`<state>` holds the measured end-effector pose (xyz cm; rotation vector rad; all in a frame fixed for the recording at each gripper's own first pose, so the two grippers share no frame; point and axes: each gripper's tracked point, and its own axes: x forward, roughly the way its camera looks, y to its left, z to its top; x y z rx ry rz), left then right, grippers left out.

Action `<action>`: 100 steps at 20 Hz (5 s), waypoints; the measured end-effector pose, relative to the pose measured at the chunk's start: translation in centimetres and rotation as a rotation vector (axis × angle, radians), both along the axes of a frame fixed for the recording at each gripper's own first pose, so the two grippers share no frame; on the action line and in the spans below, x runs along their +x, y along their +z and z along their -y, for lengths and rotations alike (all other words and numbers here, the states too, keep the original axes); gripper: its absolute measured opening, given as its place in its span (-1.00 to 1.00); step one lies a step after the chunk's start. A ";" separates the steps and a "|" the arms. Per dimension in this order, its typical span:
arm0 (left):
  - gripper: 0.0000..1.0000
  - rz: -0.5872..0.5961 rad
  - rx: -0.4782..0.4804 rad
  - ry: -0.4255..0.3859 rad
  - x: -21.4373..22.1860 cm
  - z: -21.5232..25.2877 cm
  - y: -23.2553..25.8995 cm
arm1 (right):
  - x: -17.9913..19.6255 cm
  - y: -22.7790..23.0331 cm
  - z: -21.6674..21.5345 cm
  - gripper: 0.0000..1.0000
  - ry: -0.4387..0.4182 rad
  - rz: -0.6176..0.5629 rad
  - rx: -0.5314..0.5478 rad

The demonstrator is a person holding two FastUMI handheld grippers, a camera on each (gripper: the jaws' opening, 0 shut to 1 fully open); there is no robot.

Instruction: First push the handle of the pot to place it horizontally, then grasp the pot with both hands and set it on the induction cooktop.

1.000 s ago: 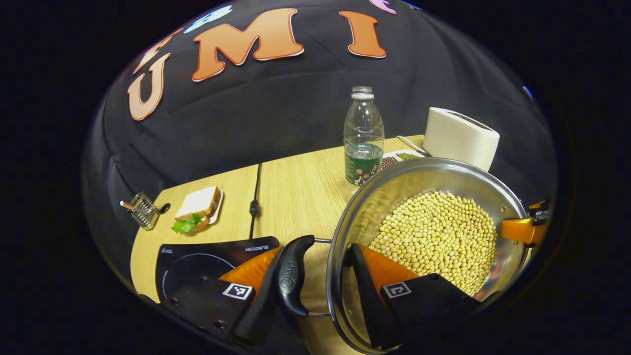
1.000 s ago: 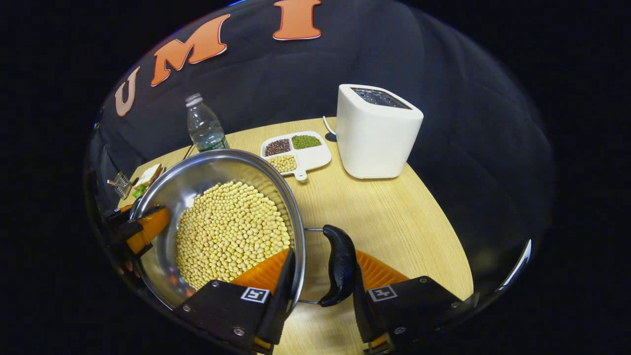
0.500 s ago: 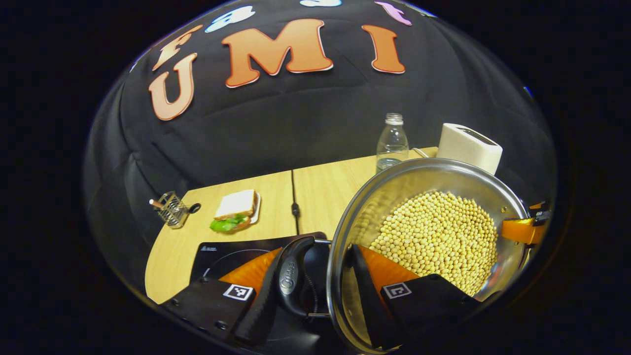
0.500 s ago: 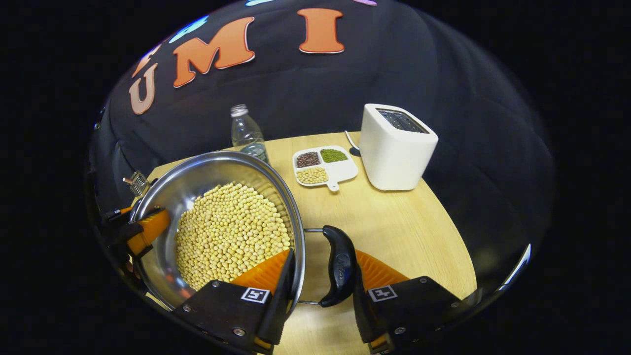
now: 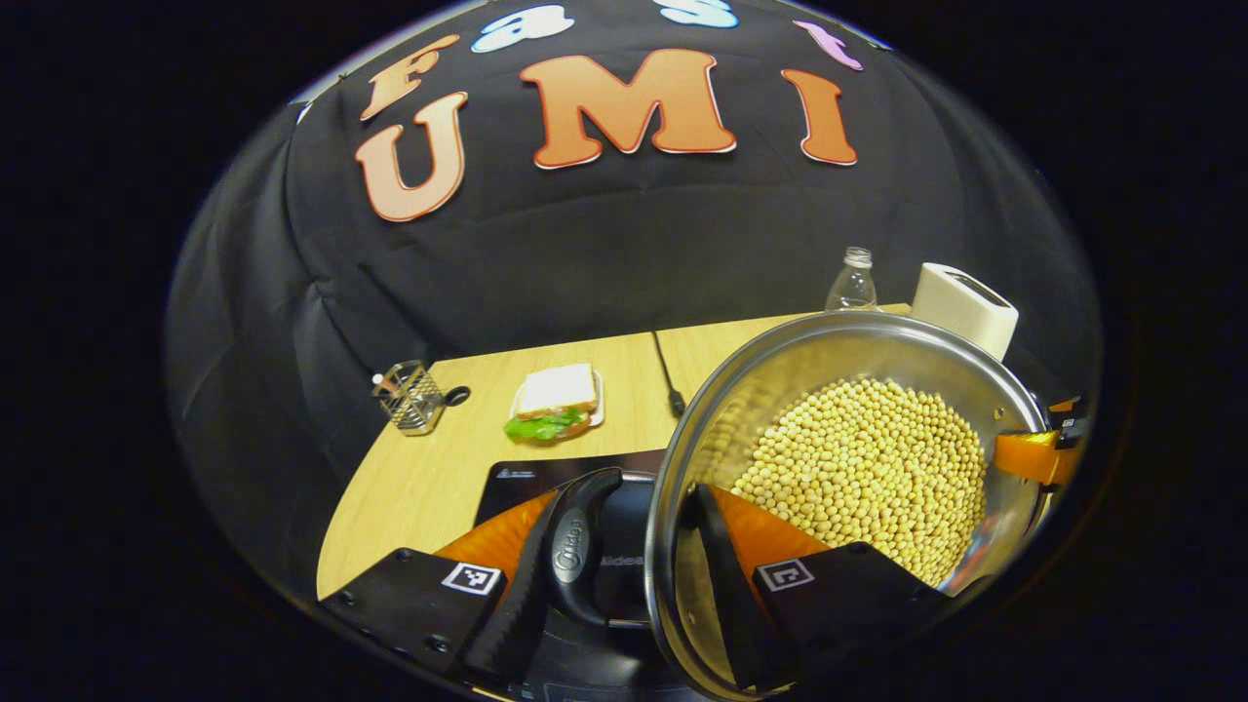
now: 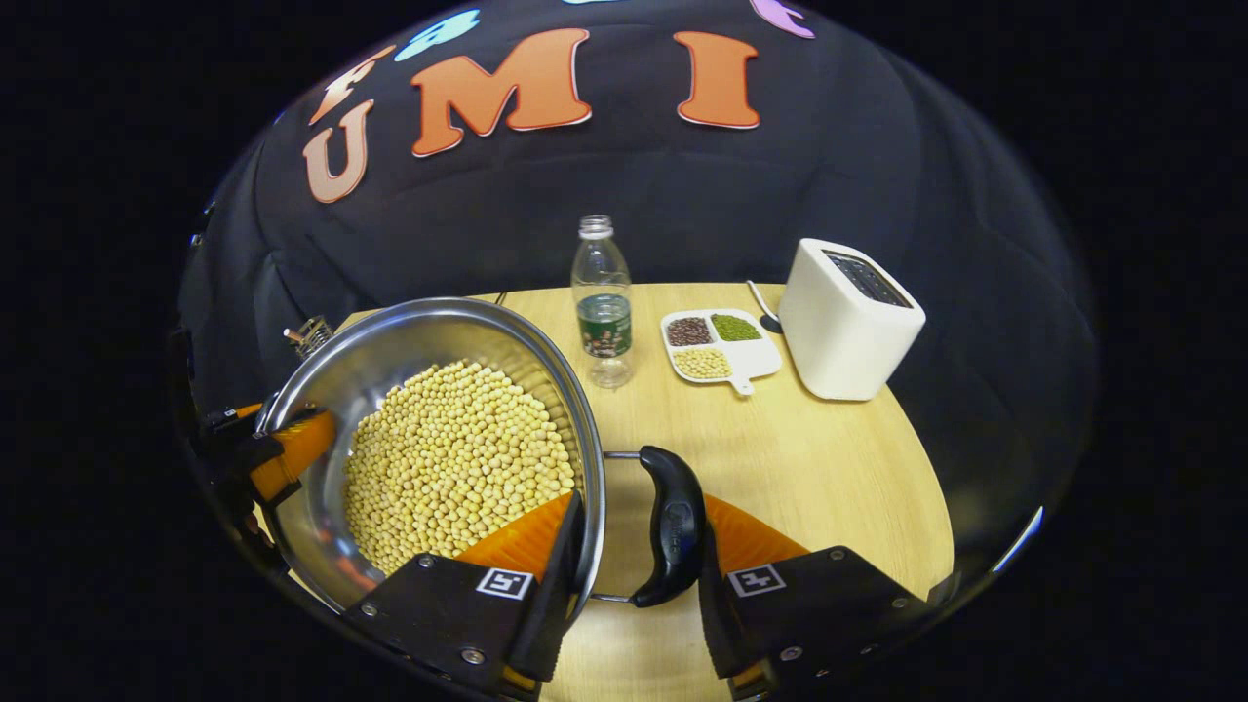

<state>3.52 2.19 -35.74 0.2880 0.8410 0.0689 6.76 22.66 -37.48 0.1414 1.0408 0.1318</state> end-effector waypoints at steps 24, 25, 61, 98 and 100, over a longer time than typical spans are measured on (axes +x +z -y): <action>0.61 0.030 0.125 0.177 -2.9 -17.2 4.7 | -0.2 0.8 -17.7 0.17 0.125 -0.007 0.108; 0.61 0.026 0.124 0.179 -2.9 -17.2 4.6 | -0.1 0.6 -17.8 0.17 0.128 -0.011 0.106; 0.73 0.241 0.165 0.139 0.7 -17.2 7.4 | 2.1 10.1 -15.1 0.60 0.040 0.364 0.074; 0.96 0.996 -0.090 0.037 -8.0 -6.9 43.5 | -3.2 41.4 12.3 0.89 -0.110 0.980 -0.082; 0.96 1.013 -0.087 0.054 -8.3 -7.5 43.7 | -2.5 41.4 13.5 0.90 -0.139 0.993 -0.105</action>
